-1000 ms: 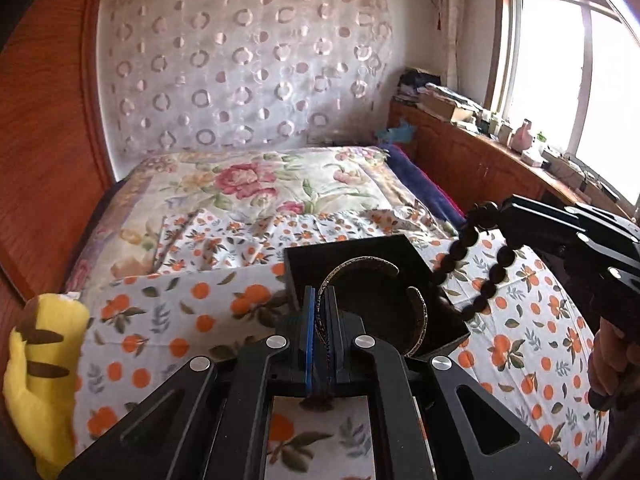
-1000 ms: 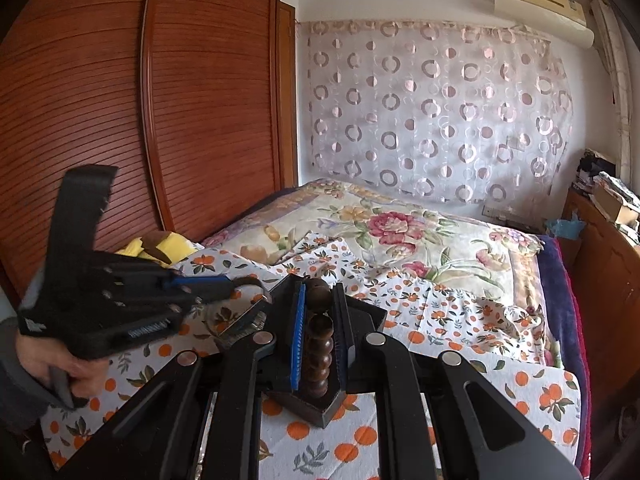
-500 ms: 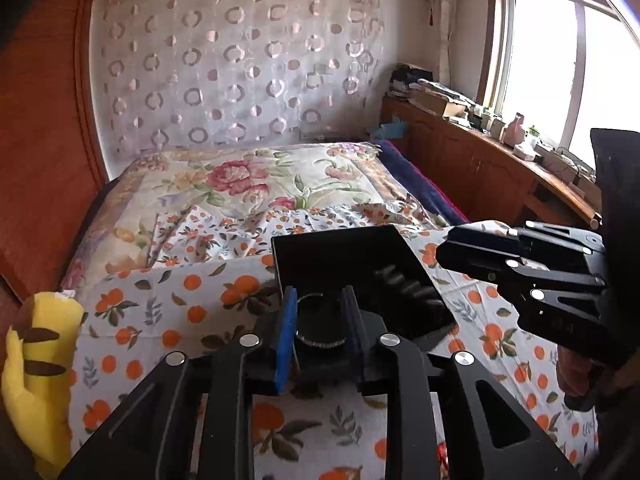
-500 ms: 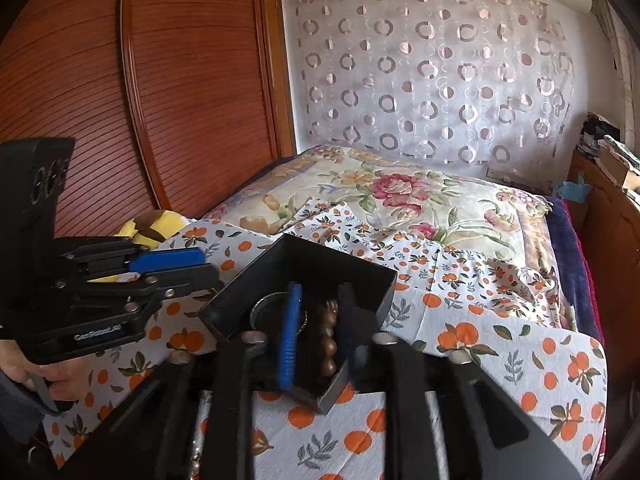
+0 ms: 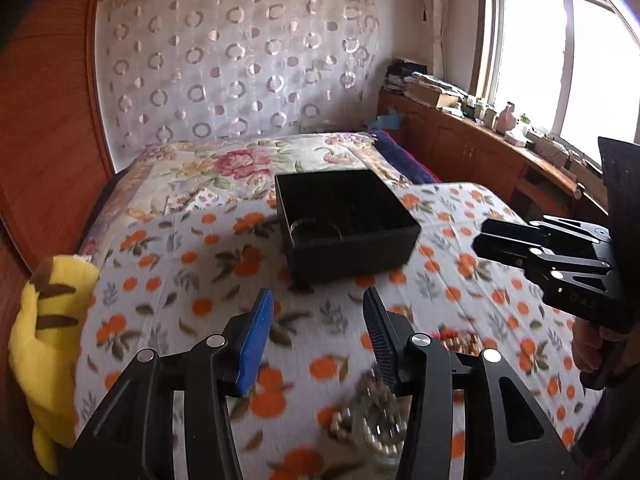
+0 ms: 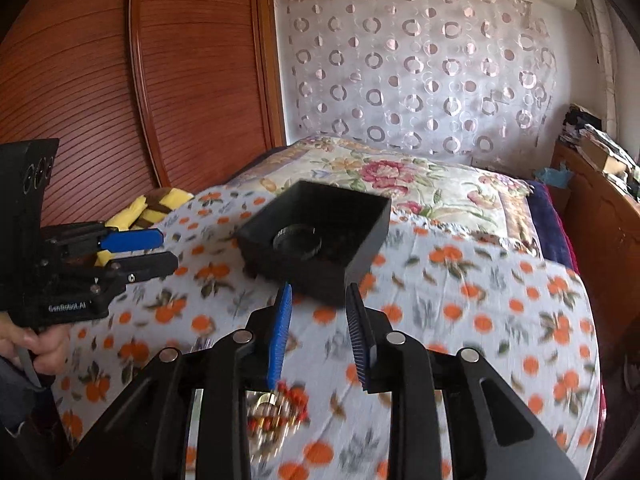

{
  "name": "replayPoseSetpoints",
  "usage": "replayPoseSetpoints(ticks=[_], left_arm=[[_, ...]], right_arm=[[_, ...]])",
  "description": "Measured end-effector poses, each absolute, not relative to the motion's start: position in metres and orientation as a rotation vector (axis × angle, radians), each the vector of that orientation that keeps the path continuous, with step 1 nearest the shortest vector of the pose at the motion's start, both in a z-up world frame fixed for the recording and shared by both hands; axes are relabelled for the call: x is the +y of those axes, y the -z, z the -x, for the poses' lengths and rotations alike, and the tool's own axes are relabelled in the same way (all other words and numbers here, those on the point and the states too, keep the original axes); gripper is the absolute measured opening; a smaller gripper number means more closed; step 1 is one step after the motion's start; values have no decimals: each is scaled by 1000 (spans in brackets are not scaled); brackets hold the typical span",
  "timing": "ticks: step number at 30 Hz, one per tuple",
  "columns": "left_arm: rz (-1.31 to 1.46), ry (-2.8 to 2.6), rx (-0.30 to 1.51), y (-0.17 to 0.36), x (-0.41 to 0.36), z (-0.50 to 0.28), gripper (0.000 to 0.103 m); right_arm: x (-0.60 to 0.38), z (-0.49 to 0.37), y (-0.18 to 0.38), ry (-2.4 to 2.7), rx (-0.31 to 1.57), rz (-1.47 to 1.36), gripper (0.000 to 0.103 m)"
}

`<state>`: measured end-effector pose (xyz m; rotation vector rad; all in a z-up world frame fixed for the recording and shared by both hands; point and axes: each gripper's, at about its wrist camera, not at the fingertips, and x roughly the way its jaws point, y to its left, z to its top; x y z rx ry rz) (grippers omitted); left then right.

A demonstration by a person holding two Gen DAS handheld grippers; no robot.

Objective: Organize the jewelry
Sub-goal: 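Move both grippers back over the remaining jewelry pile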

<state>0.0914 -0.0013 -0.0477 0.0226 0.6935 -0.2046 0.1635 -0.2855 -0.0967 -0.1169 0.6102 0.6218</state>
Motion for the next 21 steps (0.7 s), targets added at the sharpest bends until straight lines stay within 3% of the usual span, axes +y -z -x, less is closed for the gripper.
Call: replayPoseSetpoints(ticks=[2,4,8,13,21], left_arm=[[-27,202,692,51,-1,-81,67],[-31,196,693,55,-2,-71,70],[-22,194,703,63,-3,-59,91],[-45,214,751,78,-14,-51,94],[-107,259,811,100,-39,-50,95]], right_arm=[[-289,-150,102,-618,618,114,30],[-291,-137,106,-612,621,115,30],[-299,-112,118,-594,639,103,30],[-303,-95,135,-570,669,113,42],[-314,-85,152,-553,707,100,46]])
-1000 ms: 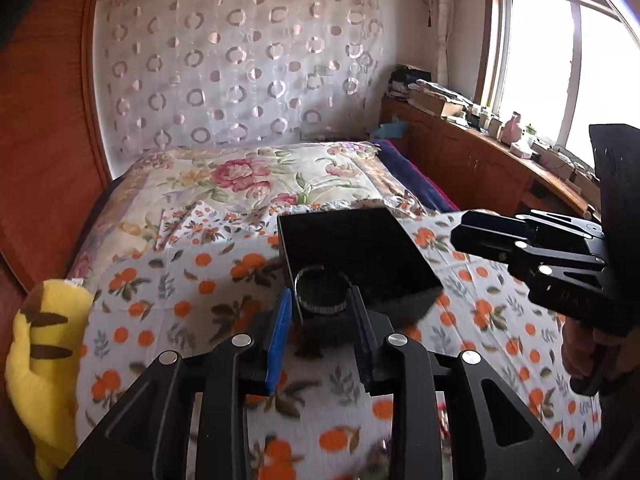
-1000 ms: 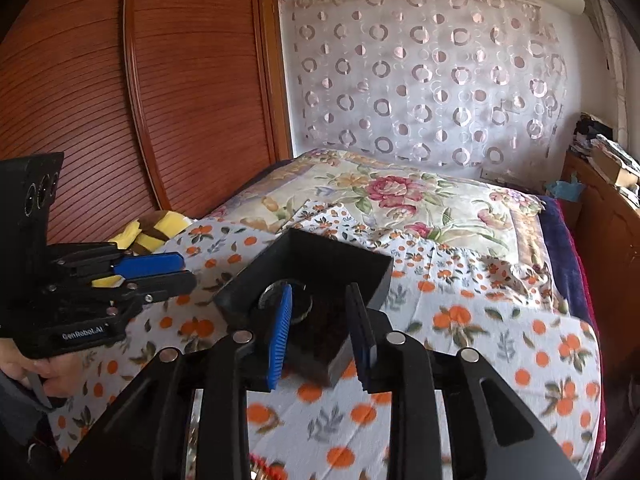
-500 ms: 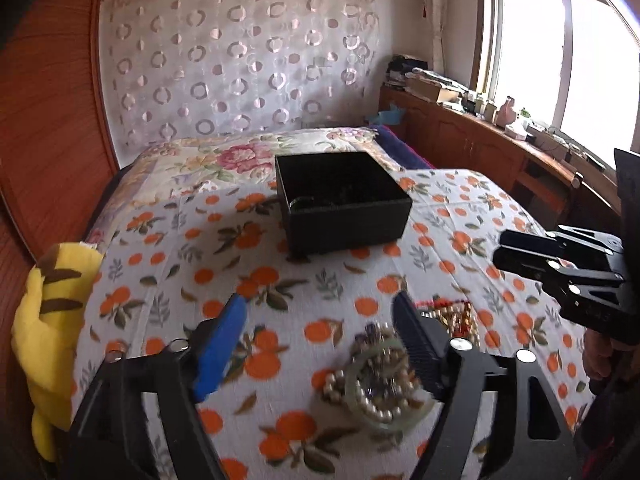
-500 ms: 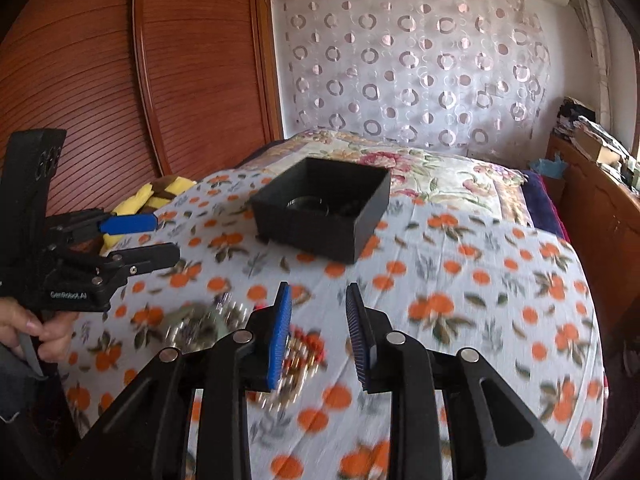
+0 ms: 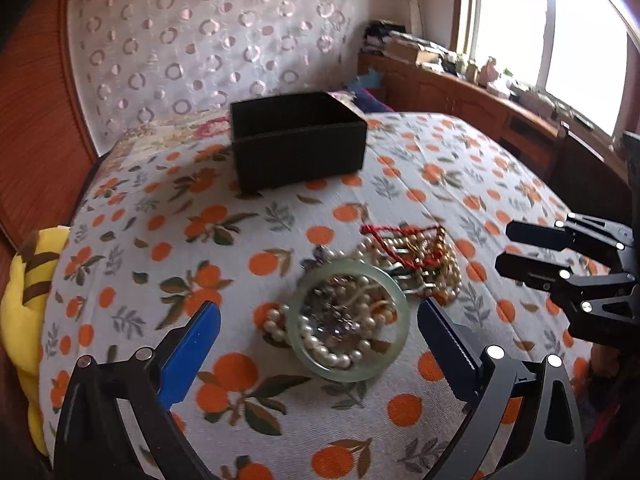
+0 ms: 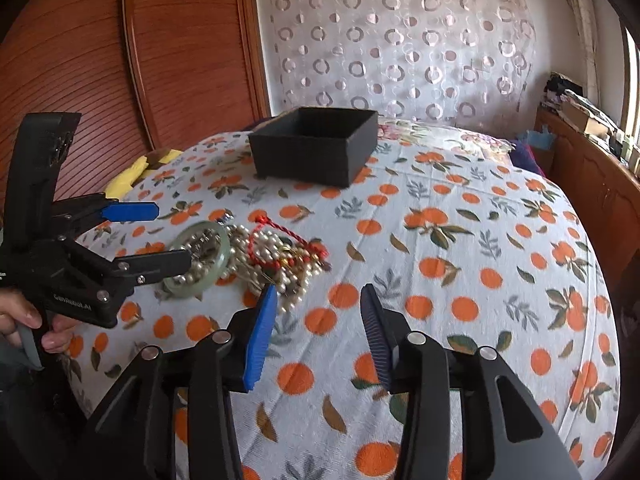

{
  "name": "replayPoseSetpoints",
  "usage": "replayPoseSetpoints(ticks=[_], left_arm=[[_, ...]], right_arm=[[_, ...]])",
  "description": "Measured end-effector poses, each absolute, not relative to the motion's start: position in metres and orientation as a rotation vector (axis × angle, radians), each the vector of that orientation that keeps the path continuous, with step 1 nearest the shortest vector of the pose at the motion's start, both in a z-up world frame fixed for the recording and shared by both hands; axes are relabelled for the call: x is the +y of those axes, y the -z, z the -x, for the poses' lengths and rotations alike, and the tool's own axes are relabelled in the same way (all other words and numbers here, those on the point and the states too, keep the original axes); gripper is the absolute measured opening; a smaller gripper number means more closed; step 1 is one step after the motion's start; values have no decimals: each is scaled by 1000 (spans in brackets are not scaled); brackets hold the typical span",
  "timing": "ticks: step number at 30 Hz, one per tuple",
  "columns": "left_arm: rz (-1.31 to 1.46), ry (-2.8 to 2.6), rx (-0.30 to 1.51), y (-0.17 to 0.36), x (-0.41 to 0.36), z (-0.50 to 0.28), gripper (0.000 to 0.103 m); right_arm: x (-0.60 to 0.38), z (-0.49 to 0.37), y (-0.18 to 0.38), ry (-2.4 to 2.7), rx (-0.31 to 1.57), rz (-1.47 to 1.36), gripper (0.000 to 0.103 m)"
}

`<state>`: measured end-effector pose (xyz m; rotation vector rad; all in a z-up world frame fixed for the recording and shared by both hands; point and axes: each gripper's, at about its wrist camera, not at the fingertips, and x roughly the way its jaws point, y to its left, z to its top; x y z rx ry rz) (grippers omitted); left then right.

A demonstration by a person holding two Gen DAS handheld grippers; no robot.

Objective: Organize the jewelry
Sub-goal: 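Move both grippers back over the remaining jewelry pile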

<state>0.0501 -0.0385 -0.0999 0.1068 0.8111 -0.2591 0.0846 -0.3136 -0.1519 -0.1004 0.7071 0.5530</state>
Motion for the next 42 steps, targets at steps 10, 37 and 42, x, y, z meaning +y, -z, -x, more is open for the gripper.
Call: replayPoseSetpoints(ticks=[10,37,42], left_arm=[[-155,269,851,112,-56,-59,95],[-62,243,707,79,-32,-32,69],[-52,237,698,77,-30,-30,69]], right_arm=[[-317,-83,161,-559,708,89,46],[-290,-110,148,-611,743,93,41],[-287,-128,151,-606,797,40,41]])
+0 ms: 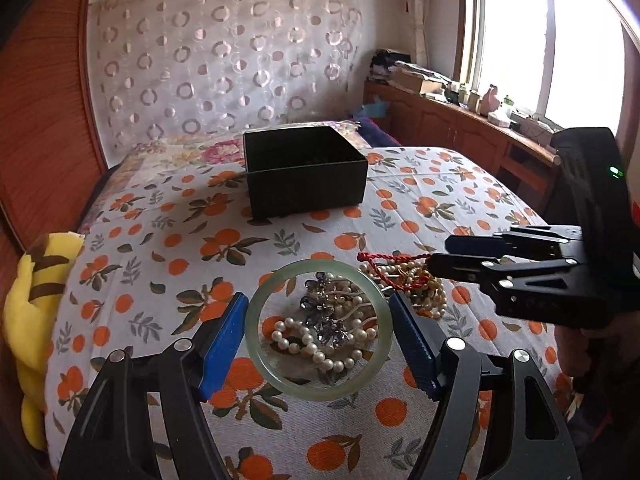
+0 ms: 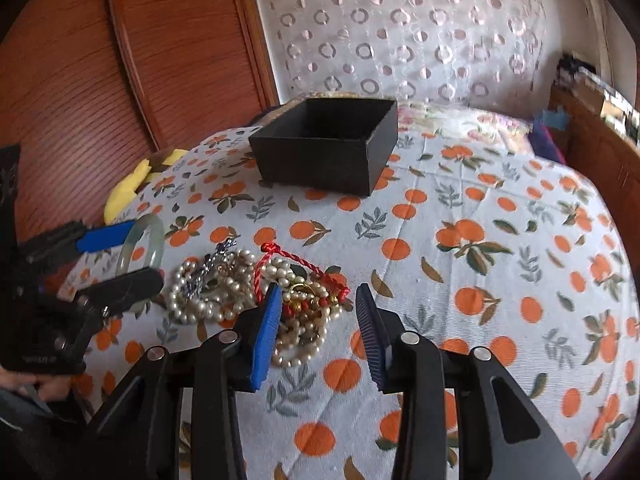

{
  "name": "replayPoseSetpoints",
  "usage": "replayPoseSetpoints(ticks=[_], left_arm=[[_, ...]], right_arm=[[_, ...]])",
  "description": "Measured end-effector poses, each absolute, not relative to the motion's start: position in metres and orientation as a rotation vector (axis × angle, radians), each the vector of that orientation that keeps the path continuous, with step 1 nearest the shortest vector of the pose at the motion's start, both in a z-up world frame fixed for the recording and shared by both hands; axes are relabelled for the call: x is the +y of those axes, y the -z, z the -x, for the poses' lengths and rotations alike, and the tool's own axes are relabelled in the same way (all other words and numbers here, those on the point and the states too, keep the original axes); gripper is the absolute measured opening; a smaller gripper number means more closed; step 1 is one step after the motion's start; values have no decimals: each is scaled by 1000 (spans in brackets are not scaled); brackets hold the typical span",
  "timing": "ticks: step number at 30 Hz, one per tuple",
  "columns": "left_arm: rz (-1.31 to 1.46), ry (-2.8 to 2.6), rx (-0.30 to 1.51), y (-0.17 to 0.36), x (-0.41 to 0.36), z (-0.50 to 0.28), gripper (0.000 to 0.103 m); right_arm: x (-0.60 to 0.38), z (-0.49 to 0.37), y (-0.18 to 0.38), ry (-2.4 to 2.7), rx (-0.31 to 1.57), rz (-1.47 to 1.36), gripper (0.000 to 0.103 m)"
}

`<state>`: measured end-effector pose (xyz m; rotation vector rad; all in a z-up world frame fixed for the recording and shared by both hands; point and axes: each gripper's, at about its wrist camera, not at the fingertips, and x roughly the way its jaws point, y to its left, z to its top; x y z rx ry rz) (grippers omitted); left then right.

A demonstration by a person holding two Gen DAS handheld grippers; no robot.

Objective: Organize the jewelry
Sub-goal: 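Grasp the jade bangle with the left gripper while the right gripper grasps the red string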

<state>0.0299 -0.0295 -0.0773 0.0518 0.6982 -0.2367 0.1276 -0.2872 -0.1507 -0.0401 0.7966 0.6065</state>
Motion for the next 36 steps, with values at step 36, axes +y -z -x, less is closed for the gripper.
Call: replayPoseSetpoints(ticks=[36], left_arm=[[-62,215,639,56,-24,-67,69]], right_arm=[[-282,-158,94,-628,625,80,8]])
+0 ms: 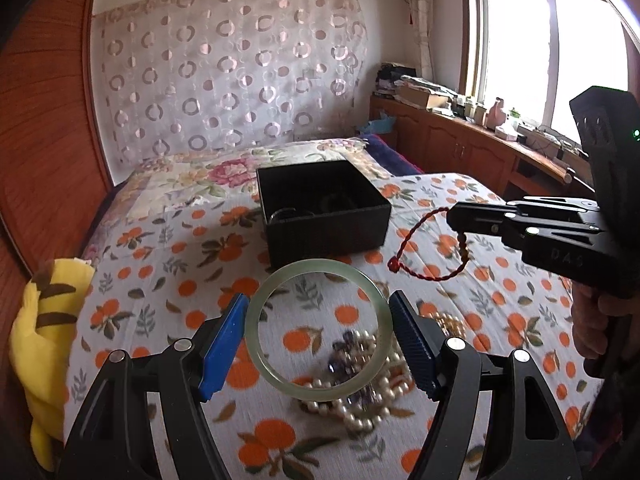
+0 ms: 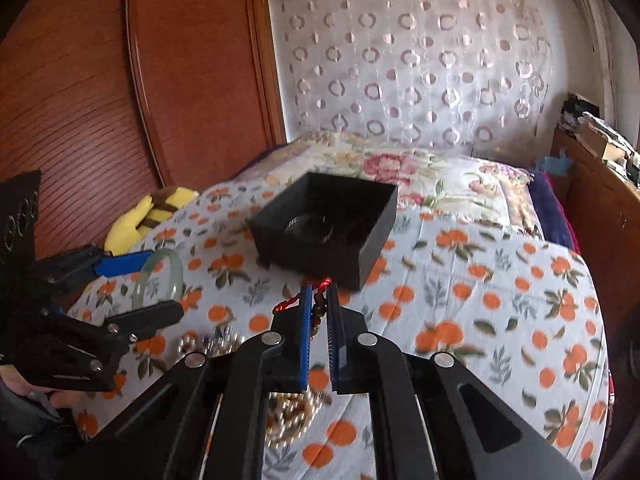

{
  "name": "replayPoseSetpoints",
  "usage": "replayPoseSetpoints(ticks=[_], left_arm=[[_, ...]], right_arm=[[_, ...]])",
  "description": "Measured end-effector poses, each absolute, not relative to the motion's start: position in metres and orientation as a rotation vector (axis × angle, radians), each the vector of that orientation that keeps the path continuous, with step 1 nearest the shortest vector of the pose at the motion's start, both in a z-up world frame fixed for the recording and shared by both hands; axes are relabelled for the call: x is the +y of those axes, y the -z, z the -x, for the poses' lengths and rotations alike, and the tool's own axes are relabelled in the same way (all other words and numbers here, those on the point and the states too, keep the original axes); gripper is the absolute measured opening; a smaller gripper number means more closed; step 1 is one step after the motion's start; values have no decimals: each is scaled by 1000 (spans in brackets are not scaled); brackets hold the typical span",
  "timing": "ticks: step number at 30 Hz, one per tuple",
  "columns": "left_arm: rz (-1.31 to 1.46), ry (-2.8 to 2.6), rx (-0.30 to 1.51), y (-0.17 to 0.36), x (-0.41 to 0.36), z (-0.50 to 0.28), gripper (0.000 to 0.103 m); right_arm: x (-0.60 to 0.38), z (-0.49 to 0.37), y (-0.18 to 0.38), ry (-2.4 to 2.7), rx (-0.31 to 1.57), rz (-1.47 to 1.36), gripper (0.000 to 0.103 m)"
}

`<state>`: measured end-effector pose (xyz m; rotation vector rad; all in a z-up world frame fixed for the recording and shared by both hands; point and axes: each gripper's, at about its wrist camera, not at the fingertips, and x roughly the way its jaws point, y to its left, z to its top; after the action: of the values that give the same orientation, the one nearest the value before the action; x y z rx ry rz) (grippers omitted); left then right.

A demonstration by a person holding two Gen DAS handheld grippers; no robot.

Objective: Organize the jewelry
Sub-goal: 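Grasp the jade bangle with the left gripper while the right gripper grasps the red string, then drop the jade bangle into the black box while the right gripper drops the red string in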

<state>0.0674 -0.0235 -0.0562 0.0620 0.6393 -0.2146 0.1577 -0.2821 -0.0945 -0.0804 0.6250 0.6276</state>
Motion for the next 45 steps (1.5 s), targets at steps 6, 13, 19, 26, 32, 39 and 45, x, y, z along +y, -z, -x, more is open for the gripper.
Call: replayPoseSetpoints(ticks=[6,13,19,26,32,39,45], left_arm=[[-57,202,633,52,-21,-85,69],[-54,189,612,41,-19,-105,69],[-60,181,599,32,-19,-126,69],[-37,175,617,27,-15,-161,69],[-43,165,627,27,-18,-185,69],[-47,167,663,35,-26,-207,69],[-52,171,686,40,-35,-220,69]], right_arm=[[-278,-178,83,-627,583,55,8],[-266,-209,73,-635,551,33,8],[-260,-245,80,-629,581,1,8],[-256,-275,101,-656,665,-49,9],[-263,-279,106,-677,687,-86,14],[-283,-266,102,-638,659,-46,19],[-299,-252,99,-611,632,-17,19]])
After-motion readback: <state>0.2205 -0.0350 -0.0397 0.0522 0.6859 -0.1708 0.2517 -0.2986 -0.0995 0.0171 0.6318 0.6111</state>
